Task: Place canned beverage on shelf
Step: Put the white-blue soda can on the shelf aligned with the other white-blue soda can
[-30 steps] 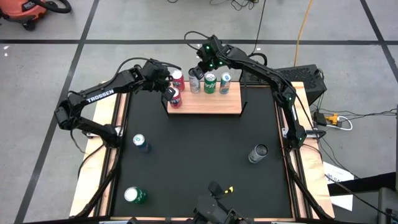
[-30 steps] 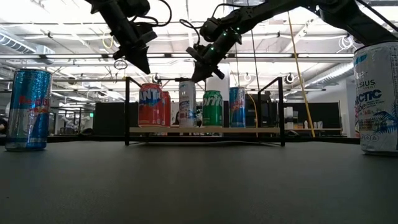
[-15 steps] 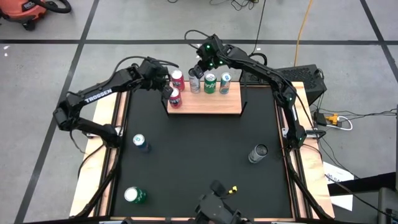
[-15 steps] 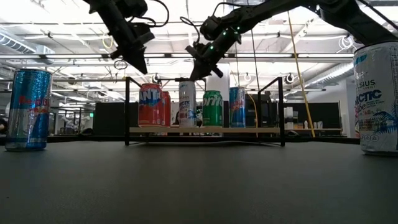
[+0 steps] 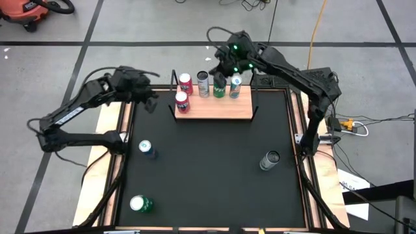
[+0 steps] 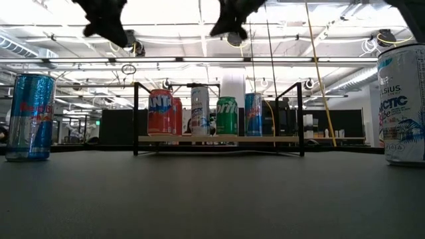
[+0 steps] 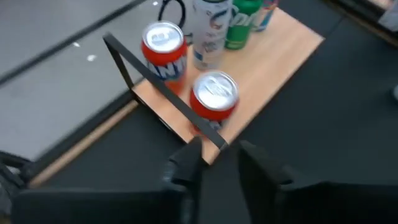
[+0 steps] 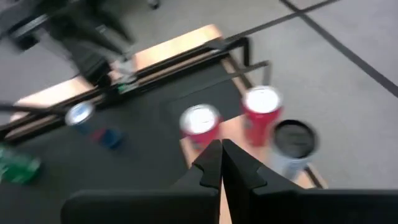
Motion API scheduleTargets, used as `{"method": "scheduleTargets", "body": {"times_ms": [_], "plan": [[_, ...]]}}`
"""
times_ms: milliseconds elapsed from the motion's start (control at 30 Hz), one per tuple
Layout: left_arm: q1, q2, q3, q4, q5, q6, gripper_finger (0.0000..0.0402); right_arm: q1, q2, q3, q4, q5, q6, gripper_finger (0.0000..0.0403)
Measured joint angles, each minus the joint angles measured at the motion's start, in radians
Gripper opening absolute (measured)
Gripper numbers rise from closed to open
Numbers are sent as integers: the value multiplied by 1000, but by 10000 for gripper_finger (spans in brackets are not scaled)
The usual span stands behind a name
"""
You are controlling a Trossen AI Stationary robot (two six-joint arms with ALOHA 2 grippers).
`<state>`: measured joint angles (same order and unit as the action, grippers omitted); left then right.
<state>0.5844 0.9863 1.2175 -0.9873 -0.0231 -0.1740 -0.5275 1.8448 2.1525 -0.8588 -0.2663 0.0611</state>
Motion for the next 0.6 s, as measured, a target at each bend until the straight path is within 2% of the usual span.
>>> {"method": "scheduleTargets", "body": {"times_ms": [133, 233, 367, 467, 600], "plan": [[-52, -88, -65, -15, 28, -133, 175, 71, -65, -38, -37, 4, -16, 0], [-108, -150, -144, -19, 32, -222, 214, 117, -137, -170, 29, 8, 20, 0], [-195, -210, -223, -17, 19, -343, 227, 180, -278, -480, 265, 7, 147, 0], [-259, -235, -235, -16, -8, -412, 228, 236, -397, -697, 450, 7, 225, 0], [-329, -244, -235, 9, -40, -449, 228, 313, -514, -875, 546, 11, 270, 0]]}}
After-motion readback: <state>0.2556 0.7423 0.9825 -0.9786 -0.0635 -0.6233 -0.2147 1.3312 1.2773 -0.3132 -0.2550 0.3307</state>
